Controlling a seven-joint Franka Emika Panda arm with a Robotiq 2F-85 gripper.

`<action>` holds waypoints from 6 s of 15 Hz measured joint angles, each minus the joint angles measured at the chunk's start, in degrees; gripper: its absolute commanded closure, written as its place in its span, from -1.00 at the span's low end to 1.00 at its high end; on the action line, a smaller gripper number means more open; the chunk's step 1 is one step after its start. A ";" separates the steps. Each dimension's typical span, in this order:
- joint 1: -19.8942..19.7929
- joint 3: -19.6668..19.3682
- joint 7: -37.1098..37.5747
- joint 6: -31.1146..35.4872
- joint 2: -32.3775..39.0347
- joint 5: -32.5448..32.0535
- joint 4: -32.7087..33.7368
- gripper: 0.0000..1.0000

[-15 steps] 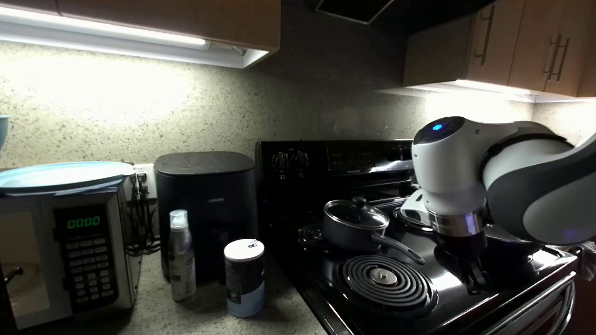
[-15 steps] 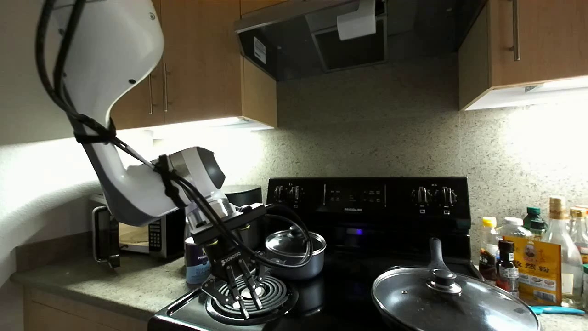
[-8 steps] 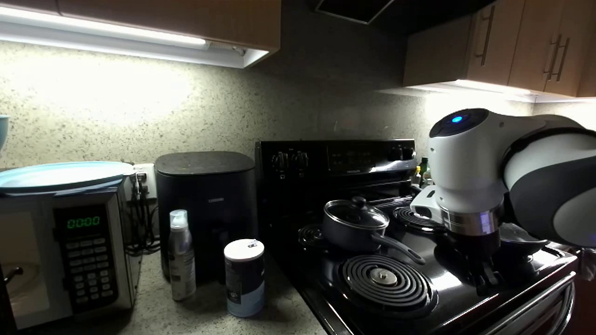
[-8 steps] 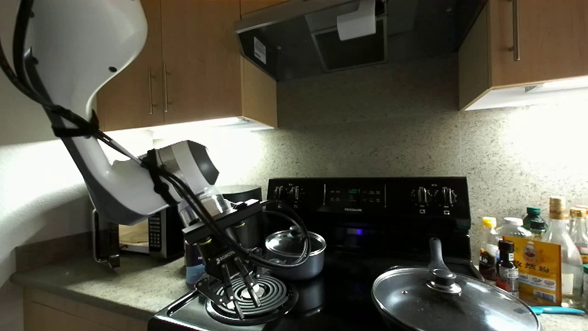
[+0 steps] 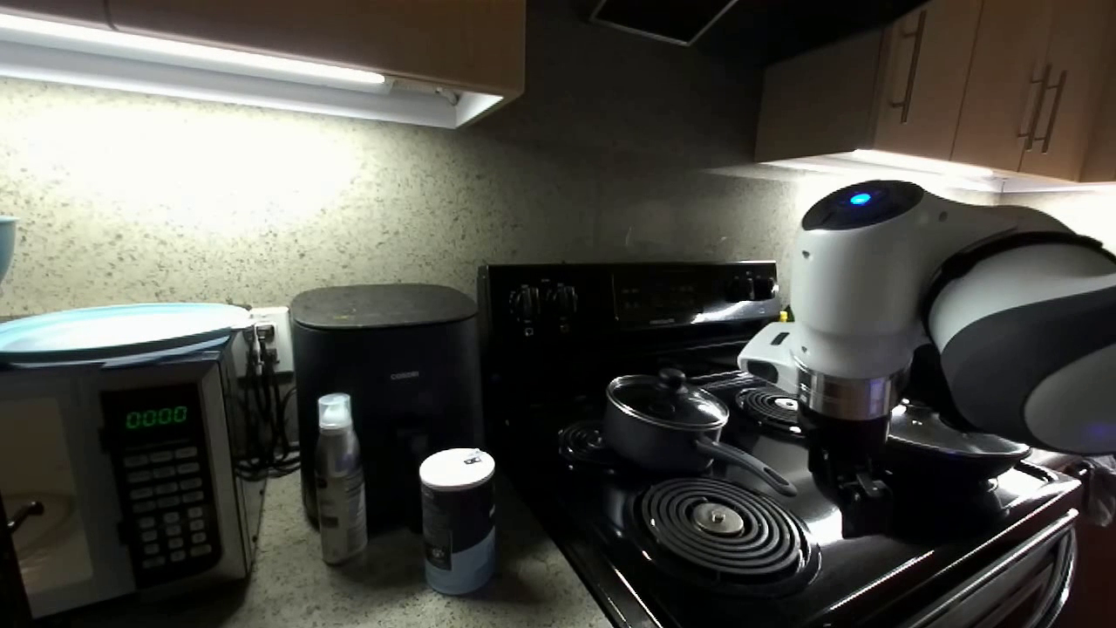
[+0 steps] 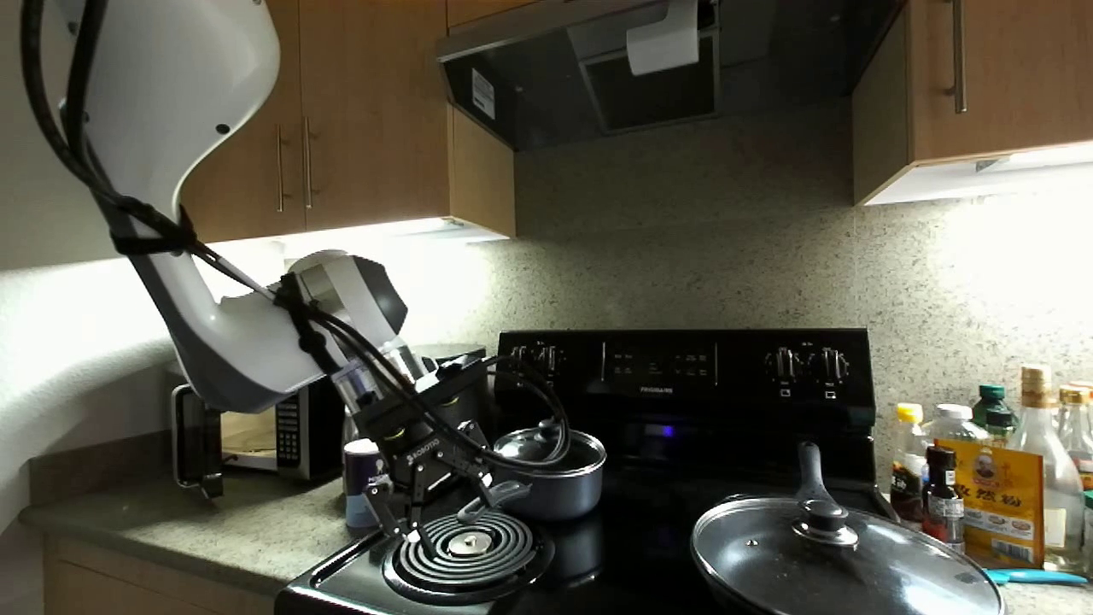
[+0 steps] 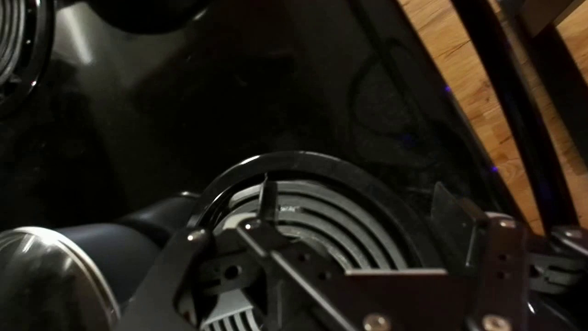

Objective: Move the black pot forwards.

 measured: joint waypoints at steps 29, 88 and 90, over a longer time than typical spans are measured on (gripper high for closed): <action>1.03 -0.48 8.25 22.98 5.30 45.72 4.24 -1.00; -2.97 -4.42 12.41 10.47 12.28 57.73 11.64 0.33; -2.99 -4.42 12.41 10.47 12.45 57.73 11.77 0.59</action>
